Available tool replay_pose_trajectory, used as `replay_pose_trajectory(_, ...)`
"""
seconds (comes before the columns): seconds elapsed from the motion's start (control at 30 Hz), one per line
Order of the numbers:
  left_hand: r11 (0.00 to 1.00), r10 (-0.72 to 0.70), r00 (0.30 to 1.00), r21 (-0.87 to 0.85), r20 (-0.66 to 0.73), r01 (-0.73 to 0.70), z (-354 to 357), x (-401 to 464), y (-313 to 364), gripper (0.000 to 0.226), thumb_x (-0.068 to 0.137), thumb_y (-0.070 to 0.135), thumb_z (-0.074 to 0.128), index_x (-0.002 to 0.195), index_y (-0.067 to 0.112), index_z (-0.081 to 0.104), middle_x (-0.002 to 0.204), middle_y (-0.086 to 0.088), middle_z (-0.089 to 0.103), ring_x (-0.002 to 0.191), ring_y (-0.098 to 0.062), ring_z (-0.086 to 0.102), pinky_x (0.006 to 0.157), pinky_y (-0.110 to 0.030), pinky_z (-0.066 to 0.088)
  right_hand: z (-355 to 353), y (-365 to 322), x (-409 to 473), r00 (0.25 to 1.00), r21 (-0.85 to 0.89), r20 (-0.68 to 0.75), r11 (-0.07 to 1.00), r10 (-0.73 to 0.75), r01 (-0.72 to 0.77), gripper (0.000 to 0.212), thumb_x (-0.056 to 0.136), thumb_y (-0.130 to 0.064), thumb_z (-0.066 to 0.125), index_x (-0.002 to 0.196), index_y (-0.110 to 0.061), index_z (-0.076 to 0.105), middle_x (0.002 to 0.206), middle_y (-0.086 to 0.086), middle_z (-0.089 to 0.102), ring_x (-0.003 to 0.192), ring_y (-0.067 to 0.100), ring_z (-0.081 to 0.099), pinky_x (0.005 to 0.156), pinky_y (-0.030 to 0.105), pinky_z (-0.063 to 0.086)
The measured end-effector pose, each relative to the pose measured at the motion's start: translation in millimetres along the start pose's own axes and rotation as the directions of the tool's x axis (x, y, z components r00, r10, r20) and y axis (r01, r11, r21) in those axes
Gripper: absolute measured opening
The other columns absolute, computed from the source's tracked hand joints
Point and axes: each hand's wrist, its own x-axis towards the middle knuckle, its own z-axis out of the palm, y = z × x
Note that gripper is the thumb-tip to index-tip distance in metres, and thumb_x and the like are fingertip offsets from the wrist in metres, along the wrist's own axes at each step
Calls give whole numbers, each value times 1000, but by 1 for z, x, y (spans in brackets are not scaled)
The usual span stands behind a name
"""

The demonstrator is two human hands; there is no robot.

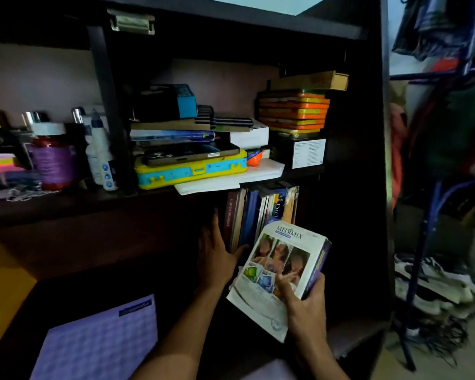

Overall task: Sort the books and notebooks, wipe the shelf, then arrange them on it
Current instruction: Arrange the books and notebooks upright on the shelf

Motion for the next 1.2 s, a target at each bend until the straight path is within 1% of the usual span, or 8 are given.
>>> replay_pose_trajectory(0.27,969,158,984,204,-83,-138,10,-1,-8,122,81,39,80,162,25,-11,163,-24,21,142,-45,39,104,-52,46,2,-3,-3,992,-77,68,991,-108,113,48,80,-31,81,116,-27,50,99,-26,71,84,-2,72,68,18,57)
replay_pose_trajectory(0.43,941,245,967,257,-72,-219,1,-2,-3,115,85,12,76,161,41,-6,168,-15,-19,151,-47,17,107,-60,44,3,-4,-7,988,-102,78,985,-131,139,48,80,-32,82,115,-25,50,100,-25,71,85,-1,72,68,18,57)
replay_pose_trajectory(0.57,943,300,953,139,47,-303,-4,-5,3,76,107,41,45,142,71,-16,153,23,-46,151,-22,-30,122,-65,9,3,-7,-9,985,-119,90,980,-149,159,46,81,-28,82,112,-25,49,99,-29,69,85,-4,70,67,14,55)
replay_pose_trajectory(0.73,917,257,965,330,-56,-225,-3,-2,-1,97,87,46,76,156,57,8,166,-12,-27,154,-40,-14,116,-69,23,5,-10,-12,971,-135,131,967,-201,218,54,75,-38,80,117,-25,48,102,-35,66,89,-10,68,71,11,54)
replay_pose_trajectory(0.83,975,186,982,130,-32,-181,-8,-7,-5,63,107,18,42,154,52,18,163,10,-35,154,-28,-23,117,-73,13,8,-9,-14,965,-130,148,963,-216,236,62,73,-44,80,122,-27,46,105,-30,68,95,-3,70,77,20,59)
replay_pose_trajectory(0.93,993,116,990,-8,-79,-117,-23,-11,-5,63,108,11,32,151,56,22,162,19,-28,154,-19,-15,117,-72,18,10,-10,-16,953,-146,178,952,-243,270,61,75,-43,79,123,-32,43,108,-35,65,97,-7,68,76,12,55)
replay_pose_trajectory(1.07,992,-82,984,-109,-157,65,-42,-10,11,71,96,62,55,145,70,4,170,6,7,153,-25,21,114,-56,32,19,-9,-8,946,-196,217,938,-243,286,62,83,-35,81,130,-35,42,112,-30,66,101,-6,67,79,14,56)
replay_pose_trajectory(1.2,992,-126,981,-47,-147,120,-48,-3,-2,80,88,63,66,146,69,11,170,3,12,150,-32,29,108,-52,40,40,-7,12,937,-222,236,925,-257,310,65,85,-37,79,137,-30,39,121,-22,63,107,-9,63,81,14,56)
